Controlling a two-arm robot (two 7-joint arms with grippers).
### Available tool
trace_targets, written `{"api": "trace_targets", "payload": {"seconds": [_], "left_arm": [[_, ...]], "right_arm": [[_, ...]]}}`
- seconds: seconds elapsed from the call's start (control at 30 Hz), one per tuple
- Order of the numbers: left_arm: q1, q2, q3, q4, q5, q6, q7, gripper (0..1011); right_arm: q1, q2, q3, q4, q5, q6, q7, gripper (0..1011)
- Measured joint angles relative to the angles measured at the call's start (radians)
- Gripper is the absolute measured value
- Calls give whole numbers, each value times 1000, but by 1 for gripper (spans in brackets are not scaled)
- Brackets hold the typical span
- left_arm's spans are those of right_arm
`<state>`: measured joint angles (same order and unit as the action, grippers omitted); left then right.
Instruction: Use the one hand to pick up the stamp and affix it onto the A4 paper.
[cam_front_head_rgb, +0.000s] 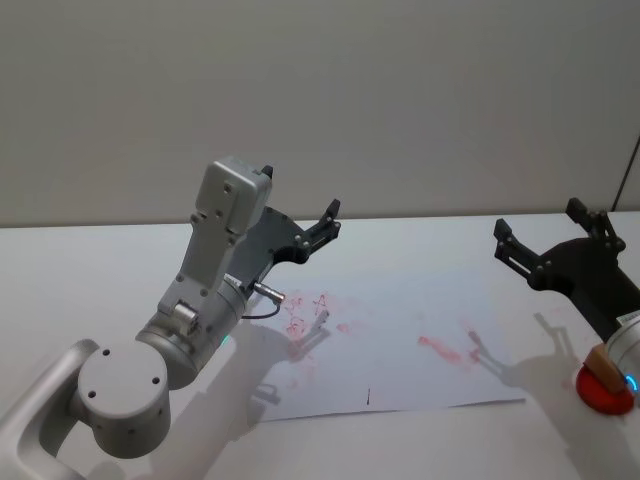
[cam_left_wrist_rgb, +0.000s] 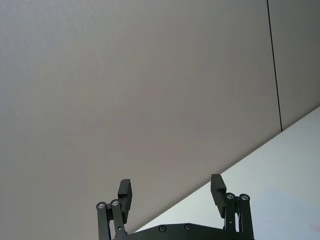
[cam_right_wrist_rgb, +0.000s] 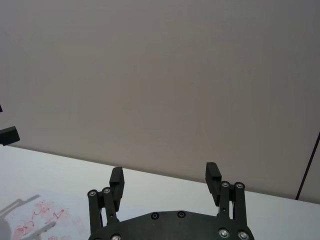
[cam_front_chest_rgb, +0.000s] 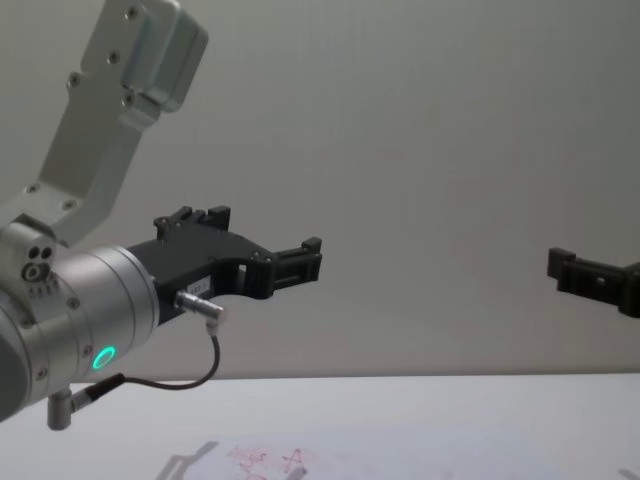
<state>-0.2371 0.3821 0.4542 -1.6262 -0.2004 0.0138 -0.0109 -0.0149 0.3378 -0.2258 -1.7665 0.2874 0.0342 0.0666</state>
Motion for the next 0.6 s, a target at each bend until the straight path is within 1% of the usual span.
{"api": "trace_targets", "payload": {"seconds": [0.6], "left_arm": [[0, 0, 0, 0, 0, 0, 0, 1001]], "right_arm": [[0, 0, 0, 0, 0, 0, 0, 1001]]}}
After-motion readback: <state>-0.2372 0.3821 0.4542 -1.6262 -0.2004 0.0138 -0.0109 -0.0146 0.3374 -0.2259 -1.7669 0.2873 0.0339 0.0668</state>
